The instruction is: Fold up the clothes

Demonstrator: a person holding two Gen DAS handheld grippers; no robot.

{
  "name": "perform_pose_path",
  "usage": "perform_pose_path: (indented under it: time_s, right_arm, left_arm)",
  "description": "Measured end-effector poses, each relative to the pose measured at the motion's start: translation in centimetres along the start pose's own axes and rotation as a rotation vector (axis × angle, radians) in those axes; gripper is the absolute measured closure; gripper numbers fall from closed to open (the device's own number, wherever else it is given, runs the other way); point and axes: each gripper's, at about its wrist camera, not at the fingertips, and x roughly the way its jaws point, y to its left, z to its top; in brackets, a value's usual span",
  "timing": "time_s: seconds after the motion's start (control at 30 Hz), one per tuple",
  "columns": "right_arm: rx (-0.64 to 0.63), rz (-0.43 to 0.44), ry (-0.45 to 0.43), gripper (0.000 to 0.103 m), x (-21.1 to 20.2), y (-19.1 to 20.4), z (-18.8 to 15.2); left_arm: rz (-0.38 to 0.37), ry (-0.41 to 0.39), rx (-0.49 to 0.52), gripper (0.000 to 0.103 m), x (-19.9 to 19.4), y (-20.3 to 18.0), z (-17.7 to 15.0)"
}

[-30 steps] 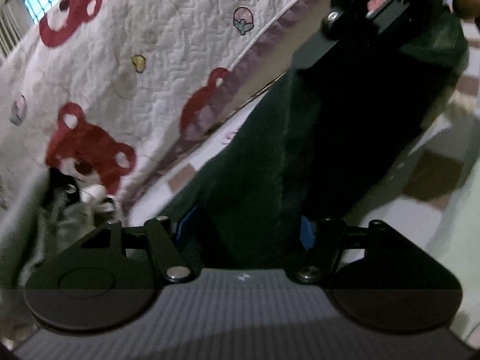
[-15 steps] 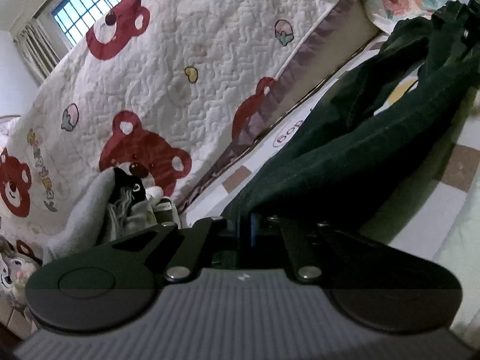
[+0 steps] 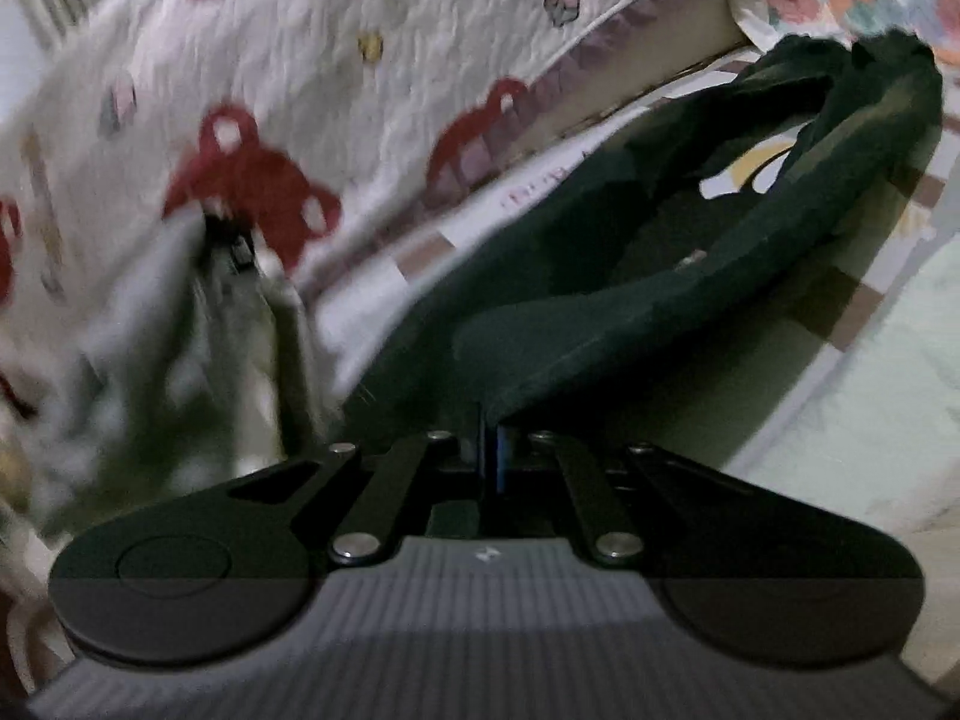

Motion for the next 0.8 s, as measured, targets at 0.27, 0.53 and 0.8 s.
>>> perform_pose_path:
  time_s: [0.27, 0.53, 0.8]
  right_arm:
    - [0.166, 0.045, -0.022, 0.05, 3.6, -2.9, 1.8]
    - [0.292, 0.08, -0.055, 0.049, 6.7, -4.9, 2.6]
    - [0.197, 0.022, -0.073, 0.048, 9.9, -3.3, 6.4]
  left_arm:
    - [0.047, -0.008, 0.005, 0.1, 1.0, 0.0, 1.0]
    - [0.047, 0.025, -0.026, 0.1, 2.3, 0.2, 0.9]
    - [0.031, 0.081, 0.001, 0.1, 3.2, 0.0, 0.5]
